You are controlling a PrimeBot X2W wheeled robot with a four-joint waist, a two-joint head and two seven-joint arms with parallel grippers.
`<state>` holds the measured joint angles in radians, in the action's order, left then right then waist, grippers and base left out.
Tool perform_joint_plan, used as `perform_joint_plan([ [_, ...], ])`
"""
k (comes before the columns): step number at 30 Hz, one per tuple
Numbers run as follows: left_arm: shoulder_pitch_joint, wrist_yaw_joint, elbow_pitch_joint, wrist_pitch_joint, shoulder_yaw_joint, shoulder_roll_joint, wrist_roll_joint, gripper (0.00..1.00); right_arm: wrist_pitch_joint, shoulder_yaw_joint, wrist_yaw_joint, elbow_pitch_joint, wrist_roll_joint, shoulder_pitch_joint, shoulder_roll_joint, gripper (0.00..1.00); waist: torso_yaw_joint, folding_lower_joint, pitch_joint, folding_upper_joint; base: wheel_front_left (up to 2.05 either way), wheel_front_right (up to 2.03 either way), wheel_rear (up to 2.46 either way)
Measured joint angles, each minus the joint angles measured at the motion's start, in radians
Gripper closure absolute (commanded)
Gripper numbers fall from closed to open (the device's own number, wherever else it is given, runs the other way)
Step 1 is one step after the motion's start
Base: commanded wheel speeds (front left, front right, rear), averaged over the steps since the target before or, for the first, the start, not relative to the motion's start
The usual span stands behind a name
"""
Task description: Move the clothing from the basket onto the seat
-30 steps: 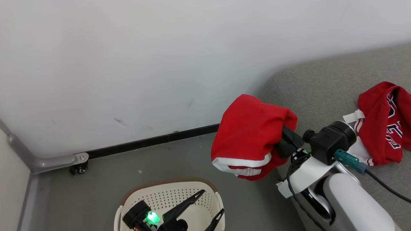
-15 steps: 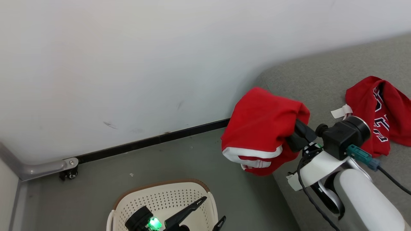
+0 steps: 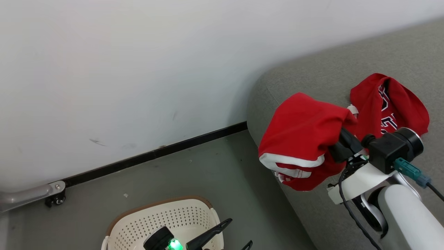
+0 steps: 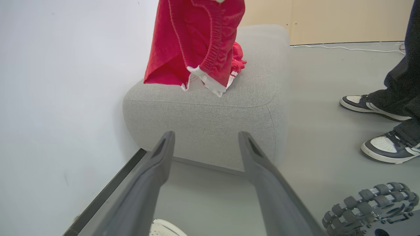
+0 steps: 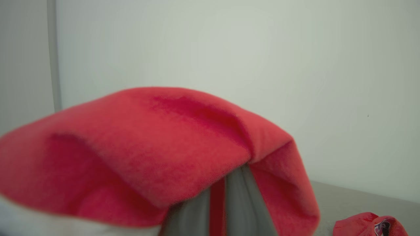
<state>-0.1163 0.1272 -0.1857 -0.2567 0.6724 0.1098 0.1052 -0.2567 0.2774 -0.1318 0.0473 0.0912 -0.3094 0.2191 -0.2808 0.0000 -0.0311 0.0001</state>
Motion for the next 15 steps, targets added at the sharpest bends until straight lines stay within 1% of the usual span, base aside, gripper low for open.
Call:
perform_joint_plan([
  [8, -0.015, 0.0, -0.001, 0.0, 0.026, -0.006, 0.003, 0.0, 0.0, -0.037, 0.0, -0.01, -0.019, 0.038, 0.002, 1.0, -0.055, 0.0, 0.006, 0.0, 0.0, 0.0, 0.0],
  [15, -0.028, 0.0, -0.001, 0.0, 0.039, -0.007, 0.009, 0.0, 0.0, -0.071, 0.0, -0.028, -0.024, 0.041, 0.004, 1.0, -0.107, 0.0, 0.012, 0.0, 0.0, 0.0, 0.0],
])
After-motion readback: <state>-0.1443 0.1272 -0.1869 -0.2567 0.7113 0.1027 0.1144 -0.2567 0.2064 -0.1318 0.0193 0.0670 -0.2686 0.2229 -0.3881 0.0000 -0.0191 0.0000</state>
